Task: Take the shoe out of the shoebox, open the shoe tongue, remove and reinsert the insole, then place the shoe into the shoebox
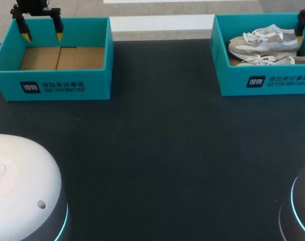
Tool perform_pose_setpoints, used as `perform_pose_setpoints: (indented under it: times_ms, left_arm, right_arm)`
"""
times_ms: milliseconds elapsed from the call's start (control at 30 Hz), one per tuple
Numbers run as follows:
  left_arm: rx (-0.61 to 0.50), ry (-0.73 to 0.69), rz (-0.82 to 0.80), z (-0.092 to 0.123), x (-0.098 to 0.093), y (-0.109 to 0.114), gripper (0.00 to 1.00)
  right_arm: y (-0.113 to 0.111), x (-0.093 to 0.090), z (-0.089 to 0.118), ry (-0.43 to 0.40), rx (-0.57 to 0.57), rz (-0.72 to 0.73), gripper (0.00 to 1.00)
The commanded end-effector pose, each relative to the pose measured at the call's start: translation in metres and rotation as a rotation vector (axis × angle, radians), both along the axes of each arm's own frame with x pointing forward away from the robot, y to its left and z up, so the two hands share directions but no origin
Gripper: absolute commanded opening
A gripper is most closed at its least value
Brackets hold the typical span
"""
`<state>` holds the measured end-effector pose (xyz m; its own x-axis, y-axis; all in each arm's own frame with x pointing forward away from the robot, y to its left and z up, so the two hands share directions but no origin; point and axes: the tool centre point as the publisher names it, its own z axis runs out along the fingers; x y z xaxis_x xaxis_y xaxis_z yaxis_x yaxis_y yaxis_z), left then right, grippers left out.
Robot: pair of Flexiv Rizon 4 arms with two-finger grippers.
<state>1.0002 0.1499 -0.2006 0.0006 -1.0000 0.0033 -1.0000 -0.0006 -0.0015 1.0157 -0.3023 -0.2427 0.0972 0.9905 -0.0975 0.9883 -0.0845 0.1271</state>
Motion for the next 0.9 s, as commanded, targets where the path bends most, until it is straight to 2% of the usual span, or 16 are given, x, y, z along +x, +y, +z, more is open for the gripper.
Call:
perform_pose_setpoints:
  times_ms: [33,67,100,133,167,233,333,467,900]
  left_arm:
    - [0.001,0.001,0.000,0.000,0.000,0.000,1.00]
    - [0.001,0.001,0.000,0.000,0.000,0.000,1.00]
    - [0.001,0.001,0.000,0.000,0.000,0.000,1.00]
    - [0.001,0.001,0.000,0.000,0.000,0.000,1.00]
    - [0.001,0.001,0.000,0.000,0.000,0.000,1.00]
    - [0.001,0.001,0.000,0.000,0.000,0.000,1.00]
    - [0.001,0.001,0.000,0.000,0.000,0.000,1.00]
    - [0.001,0.001,0.000,0.000,0.000,0.000,1.00]
    - [0.001,0.001,0.000,0.000,0.000,0.000,1.00]
  right_arm:
    - [-0.013,0.008,-0.025,0.012,0.000,0.021,1.00]
    - [-0.016,0.009,-0.030,0.010,-0.017,0.008,1.00]
    - [-0.019,0.010,-0.035,0.011,-0.016,0.008,0.84]
    - [-0.021,0.011,-0.039,0.012,-0.016,0.009,0.61]
    - [-0.023,0.012,-0.043,0.013,-0.016,0.006,0.48]
    - [-0.027,0.014,-0.048,0.010,-0.020,-0.004,0.36]
    - [-0.029,0.016,-0.053,0.014,-0.018,-0.010,0.36]
    - [-0.034,0.018,-0.059,0.018,-0.029,-0.025,0.30]
    - [-0.043,0.012,-0.085,0.035,-0.015,-0.061,0.30]
